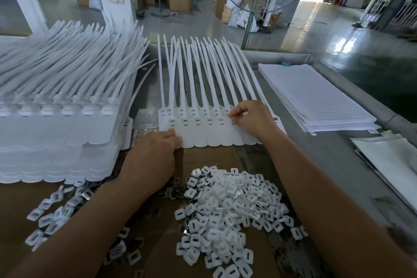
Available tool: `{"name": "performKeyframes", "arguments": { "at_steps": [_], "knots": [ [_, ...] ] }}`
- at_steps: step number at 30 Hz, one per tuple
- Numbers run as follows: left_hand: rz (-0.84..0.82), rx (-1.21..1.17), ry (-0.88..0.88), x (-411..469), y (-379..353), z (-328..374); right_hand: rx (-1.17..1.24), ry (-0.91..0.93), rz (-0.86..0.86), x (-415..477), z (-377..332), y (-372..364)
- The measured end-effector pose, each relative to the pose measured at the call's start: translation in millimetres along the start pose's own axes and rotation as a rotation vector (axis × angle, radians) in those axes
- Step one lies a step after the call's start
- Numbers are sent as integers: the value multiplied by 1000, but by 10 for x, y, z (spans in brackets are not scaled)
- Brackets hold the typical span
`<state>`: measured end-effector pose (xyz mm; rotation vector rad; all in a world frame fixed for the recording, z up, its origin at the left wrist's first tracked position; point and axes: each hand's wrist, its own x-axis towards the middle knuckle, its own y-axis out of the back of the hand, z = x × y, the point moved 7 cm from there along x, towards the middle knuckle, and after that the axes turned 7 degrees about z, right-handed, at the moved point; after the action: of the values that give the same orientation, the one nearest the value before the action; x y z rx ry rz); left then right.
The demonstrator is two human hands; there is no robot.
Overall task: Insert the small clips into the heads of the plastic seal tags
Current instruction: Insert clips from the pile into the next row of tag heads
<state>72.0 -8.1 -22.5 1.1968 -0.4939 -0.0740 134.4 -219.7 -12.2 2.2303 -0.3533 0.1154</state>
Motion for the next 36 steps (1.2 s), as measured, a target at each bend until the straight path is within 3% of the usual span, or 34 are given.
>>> {"name": "performKeyframes", "arguments": {
  "at_steps": [22,30,36],
  "knots": [
    [29,-22,8,2,55,29,-88,-164,-62,176,-24,-6],
    [32,-36,6,9,40,27,-52,-30,44,71,32,15],
    [20,-20,11,16,9,3,38,11,17,-56,6,67]
  ]
}}
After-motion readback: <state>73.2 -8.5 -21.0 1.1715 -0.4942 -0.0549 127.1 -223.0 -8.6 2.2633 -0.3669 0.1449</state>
